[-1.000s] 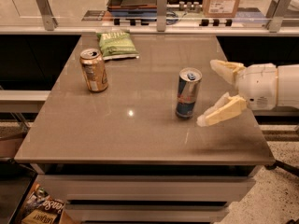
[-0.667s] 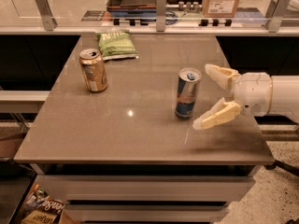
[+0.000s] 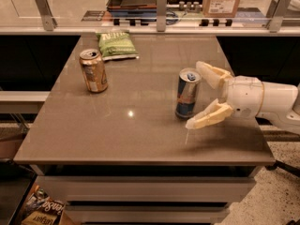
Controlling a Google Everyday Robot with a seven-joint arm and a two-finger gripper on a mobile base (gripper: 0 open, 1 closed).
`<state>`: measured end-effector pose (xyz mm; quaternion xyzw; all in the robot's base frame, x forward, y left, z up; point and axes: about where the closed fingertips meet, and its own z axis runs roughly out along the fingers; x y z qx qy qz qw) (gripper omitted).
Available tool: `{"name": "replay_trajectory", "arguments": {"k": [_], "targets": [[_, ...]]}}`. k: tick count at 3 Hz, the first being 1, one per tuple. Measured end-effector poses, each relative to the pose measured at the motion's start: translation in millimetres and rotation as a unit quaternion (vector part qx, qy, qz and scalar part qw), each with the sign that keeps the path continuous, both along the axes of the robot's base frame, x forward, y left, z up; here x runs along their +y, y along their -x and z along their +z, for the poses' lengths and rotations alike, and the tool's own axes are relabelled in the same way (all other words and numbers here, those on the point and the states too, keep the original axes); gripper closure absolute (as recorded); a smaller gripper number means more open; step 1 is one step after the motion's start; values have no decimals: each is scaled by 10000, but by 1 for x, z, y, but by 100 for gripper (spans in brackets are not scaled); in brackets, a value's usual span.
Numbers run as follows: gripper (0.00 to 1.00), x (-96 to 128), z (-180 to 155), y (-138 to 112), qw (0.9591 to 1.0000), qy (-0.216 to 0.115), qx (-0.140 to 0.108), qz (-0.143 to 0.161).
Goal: Pick redbull can
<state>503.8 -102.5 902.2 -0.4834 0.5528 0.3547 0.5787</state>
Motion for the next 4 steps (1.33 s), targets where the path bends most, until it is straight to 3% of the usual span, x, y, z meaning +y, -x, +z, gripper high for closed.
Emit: {"name": "replay_trajectory", "arguments": {"k": [1,3,4], "targets": [[0,14,6,-3,9998,-129,-95,150],[0,26,2,-6,9987,464,202,-70],[0,29,-3,-8,9977,597,317,-56]]}}
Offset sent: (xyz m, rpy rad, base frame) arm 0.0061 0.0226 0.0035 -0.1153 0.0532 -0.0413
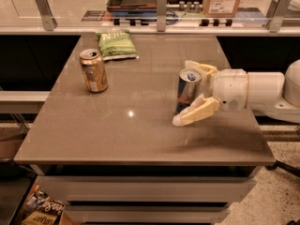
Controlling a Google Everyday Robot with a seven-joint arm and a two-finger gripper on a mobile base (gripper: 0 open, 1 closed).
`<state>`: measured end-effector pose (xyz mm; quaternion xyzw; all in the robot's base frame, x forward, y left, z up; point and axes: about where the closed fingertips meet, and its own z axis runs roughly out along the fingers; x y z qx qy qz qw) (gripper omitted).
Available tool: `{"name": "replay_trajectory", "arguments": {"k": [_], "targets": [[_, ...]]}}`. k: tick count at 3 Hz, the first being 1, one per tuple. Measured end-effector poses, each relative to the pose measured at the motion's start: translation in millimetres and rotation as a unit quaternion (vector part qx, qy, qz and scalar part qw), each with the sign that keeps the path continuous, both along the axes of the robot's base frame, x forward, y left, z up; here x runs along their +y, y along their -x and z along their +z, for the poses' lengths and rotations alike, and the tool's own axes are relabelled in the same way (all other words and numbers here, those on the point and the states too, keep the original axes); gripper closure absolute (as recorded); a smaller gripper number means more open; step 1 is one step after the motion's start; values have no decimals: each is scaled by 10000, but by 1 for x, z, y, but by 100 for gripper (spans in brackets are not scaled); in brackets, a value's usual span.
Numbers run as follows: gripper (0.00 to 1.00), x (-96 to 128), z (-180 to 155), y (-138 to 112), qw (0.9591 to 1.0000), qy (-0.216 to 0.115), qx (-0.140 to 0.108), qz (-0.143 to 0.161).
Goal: Pick redbull can
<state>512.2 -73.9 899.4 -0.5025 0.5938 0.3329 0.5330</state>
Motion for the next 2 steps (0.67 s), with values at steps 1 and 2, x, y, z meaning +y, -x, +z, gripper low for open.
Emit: {"name": "replay_trajectory", "arguments": {"k": [1,2], "targets": [[0,2,-5,-3,9999,-61,60,93],[0,3,-11,-7,9997,-153,95,167]]}}
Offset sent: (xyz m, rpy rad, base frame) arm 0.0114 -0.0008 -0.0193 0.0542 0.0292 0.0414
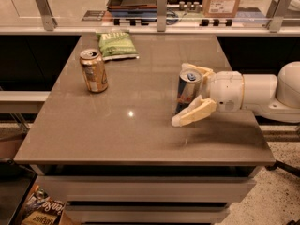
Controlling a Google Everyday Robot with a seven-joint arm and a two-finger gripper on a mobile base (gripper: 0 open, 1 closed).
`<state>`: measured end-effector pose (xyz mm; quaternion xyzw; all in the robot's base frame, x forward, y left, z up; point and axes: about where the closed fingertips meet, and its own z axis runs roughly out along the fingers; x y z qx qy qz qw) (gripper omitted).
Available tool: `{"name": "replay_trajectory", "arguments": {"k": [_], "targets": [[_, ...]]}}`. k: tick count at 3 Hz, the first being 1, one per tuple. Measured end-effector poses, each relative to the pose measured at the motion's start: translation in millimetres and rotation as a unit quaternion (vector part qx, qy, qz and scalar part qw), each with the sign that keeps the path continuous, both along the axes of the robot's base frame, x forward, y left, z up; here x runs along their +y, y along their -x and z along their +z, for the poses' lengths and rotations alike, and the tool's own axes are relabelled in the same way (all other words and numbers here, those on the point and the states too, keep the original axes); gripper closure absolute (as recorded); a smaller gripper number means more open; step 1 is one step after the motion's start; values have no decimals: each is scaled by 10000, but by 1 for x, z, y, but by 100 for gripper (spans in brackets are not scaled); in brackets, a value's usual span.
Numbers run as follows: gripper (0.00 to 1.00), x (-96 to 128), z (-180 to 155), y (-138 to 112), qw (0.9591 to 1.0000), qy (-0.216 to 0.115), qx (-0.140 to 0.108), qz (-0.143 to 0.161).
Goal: Pick redbull can
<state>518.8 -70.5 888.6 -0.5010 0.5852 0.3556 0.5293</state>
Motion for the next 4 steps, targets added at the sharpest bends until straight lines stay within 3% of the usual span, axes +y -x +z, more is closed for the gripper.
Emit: {"name": "replay_trajectory", "arguments": {"k": [1,4], "targets": [[18,2,1,0,10000,3,-3,19],[87,9,2,2,10000,2,-11,84]]}}
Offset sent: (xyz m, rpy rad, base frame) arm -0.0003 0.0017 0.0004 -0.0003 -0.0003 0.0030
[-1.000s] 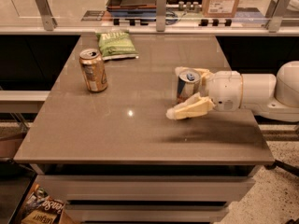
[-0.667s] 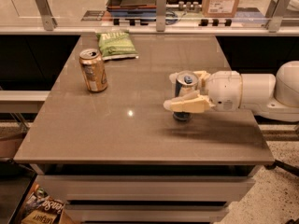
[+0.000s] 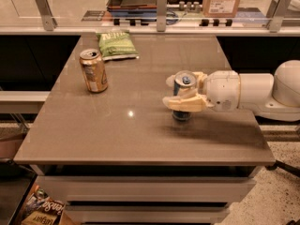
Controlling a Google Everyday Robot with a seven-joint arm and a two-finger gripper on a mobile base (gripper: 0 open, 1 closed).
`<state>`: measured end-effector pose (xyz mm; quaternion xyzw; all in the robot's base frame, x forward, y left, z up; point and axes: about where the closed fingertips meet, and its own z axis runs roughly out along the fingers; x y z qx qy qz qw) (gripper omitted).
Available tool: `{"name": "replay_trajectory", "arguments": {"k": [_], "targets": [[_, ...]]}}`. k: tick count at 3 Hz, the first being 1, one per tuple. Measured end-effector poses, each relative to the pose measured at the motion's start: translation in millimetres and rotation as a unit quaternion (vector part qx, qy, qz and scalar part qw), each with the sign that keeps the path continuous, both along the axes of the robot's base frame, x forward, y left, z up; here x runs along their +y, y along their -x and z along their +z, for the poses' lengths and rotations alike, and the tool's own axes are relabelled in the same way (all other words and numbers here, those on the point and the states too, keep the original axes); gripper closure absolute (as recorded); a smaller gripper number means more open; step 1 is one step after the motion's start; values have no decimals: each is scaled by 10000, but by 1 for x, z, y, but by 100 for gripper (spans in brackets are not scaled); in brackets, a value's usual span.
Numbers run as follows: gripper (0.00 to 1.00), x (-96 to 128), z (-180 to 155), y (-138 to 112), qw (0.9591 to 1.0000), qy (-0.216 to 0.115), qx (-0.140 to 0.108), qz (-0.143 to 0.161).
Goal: Pick redbull can
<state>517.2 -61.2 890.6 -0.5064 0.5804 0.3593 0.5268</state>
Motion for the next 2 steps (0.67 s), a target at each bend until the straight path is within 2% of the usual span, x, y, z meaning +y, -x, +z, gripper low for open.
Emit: {"name": "replay_trajectory", "arguments": {"k": [1,2], "targets": [[100,2,1,0,10000,0,-4,23],[100,3,10,2,10000,2,-50,39]]}}
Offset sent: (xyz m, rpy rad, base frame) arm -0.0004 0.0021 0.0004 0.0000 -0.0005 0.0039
